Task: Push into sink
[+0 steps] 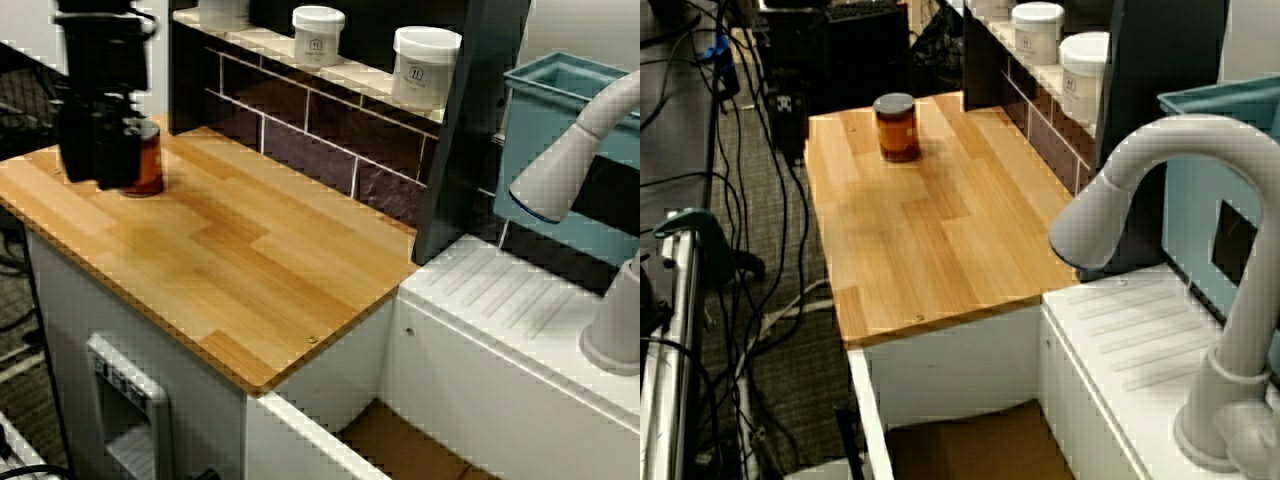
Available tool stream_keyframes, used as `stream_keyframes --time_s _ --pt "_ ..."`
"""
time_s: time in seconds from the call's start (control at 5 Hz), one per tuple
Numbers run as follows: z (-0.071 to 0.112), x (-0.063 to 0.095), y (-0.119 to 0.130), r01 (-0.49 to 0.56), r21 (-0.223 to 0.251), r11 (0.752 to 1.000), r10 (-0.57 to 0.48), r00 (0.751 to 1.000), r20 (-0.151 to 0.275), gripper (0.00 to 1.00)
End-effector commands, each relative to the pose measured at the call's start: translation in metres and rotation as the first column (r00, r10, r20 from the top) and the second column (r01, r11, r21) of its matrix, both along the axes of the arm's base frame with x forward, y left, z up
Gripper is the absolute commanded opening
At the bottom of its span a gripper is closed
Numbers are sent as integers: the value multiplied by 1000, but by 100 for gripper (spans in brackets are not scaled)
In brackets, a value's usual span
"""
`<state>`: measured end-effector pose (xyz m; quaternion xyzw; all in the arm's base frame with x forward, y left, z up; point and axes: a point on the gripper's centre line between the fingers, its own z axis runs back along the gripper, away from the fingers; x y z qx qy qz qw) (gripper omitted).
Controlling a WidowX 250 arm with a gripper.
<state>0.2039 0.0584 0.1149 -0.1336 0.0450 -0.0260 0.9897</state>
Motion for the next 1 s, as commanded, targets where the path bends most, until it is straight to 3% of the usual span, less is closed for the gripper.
stream_keyframes --time_s 0.0,0.2,0.4,0.6,0.8 --pt "29 61 79 -78 123 989 75 997 29 100" --pt "28 89 124 -83 165 983 83 997 6 100" --pt "15 98 157 -117 184 976 125 992 -32 100" --pt "-15 78 167 -145 209 967 159 986 -52 100" --pt "-20 67 176 -164 217 962 180 982 -56 100"
